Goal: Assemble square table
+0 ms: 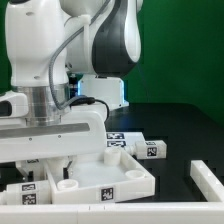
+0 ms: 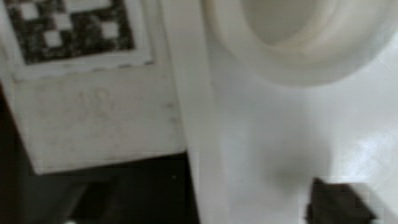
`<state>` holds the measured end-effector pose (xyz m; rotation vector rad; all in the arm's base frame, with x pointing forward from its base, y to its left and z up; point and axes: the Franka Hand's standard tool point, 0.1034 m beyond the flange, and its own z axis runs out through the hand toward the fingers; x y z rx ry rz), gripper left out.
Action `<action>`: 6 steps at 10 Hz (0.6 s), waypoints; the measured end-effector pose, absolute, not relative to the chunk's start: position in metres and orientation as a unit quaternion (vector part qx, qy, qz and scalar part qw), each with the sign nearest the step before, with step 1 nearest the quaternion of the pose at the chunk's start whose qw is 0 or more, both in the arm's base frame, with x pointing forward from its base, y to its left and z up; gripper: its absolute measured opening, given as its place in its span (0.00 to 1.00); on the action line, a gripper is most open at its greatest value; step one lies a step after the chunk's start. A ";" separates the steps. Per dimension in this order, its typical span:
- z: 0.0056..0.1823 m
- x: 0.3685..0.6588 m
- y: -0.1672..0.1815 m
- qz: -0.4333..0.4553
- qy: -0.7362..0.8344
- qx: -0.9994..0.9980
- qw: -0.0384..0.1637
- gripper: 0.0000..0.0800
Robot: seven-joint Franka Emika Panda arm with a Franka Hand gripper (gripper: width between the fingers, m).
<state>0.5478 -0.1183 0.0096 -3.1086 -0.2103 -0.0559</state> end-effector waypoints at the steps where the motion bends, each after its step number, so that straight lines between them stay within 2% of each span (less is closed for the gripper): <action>1: 0.010 0.548 -0.119 -0.018 -0.067 -0.997 0.013 0.37; 2: 0.010 0.548 -0.119 -0.018 -0.067 -0.998 0.013 0.37; 4: 0.010 0.548 -0.107 -0.027 -0.003 -1.000 0.007 0.06; 6: 0.012 0.553 -0.095 -0.026 0.048 -0.998 0.011 0.06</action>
Offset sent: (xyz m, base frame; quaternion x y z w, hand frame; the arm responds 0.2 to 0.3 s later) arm -0.0125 0.0192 0.0071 -0.0453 0.0168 0.1333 0.9899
